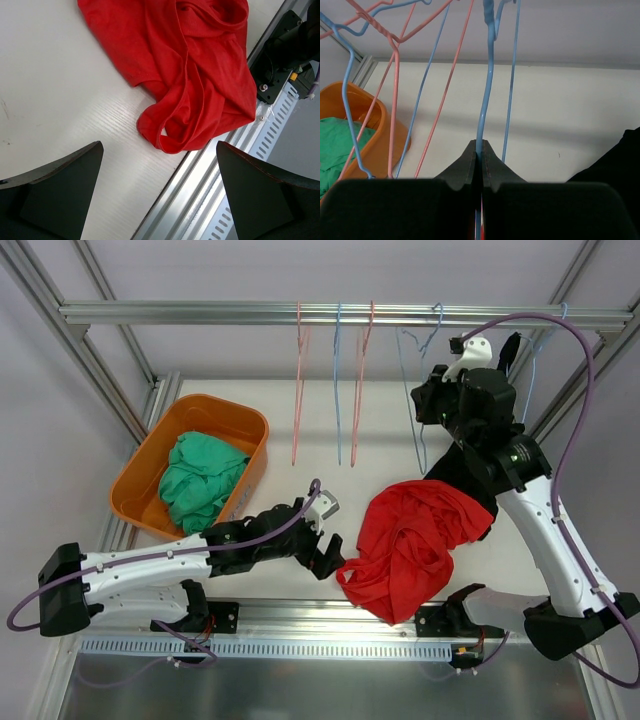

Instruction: Remove the tank top from the hanger

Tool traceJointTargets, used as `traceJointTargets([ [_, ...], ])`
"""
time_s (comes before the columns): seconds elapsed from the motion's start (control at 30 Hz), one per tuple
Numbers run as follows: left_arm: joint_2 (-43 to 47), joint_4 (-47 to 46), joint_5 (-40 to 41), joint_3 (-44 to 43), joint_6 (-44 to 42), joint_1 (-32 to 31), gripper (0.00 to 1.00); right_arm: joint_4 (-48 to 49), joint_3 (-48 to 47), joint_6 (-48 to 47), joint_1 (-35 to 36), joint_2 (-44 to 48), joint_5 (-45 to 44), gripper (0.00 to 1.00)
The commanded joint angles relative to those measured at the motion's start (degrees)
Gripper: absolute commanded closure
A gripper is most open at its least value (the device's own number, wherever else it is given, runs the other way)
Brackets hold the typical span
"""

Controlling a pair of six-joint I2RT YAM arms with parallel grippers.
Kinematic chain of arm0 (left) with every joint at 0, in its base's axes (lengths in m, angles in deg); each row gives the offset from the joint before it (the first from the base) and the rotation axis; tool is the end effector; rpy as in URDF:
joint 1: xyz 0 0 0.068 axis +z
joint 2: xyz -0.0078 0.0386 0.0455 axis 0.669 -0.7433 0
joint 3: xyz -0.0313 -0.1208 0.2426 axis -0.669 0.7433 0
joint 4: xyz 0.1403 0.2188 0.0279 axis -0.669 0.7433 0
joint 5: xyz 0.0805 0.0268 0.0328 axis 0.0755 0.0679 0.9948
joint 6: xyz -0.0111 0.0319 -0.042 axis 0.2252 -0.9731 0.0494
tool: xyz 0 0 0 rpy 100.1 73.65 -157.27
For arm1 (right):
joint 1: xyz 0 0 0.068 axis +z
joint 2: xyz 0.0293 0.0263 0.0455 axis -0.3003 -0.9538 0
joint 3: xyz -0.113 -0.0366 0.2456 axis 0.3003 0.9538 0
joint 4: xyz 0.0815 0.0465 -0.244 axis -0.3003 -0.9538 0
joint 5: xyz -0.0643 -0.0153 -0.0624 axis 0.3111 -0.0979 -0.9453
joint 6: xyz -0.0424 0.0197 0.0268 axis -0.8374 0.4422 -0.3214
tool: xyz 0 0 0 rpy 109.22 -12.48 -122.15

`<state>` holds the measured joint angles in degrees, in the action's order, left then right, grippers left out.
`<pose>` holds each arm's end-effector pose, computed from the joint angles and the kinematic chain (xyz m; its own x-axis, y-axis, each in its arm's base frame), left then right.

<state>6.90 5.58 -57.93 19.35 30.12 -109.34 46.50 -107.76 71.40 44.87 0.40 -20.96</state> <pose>0.0935 -0.2195 0.2708 -0.4429 0.2125 -0.8711 0.8025 0.5271 -0.2794 0.2179 0.1051 0.4831 -0.0873 -0.0847 -0.9926 -0.2840 0.9572 -0.0567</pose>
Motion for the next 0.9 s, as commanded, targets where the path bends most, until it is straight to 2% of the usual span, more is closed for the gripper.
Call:
traceJointTargets([
  [0.0,-1.47,-0.47,-1.05,-0.6,0.66,-1.03,0.01,11.36,-1.55,1.61,0.81,0.51,-1.32,1.0],
  [0.17,-4.98,-0.91,-0.87,-2.09,0.4,-1.99,0.01,12.34,-0.41,0.99,1.52,0.24,-1.06,1.0],
  [0.3,-7.18,-1.26,-0.7,-3.32,-0.04,-3.05,0.01,14.35,1.43,0.99,3.01,3.93,-1.06,1.0],
  [0.53,-10.61,-1.53,-0.96,-5.51,-0.39,-4.1,0.01,14.01,-0.4,-1.03,3.45,4.9,-1.32,1.0],
  [0.87,-13.68,-2.67,0.62,-9.12,-0.04,-6.65,0.01,10.93,-5.33,-0.78,3.45,-5.38,0.7,1.0],
])
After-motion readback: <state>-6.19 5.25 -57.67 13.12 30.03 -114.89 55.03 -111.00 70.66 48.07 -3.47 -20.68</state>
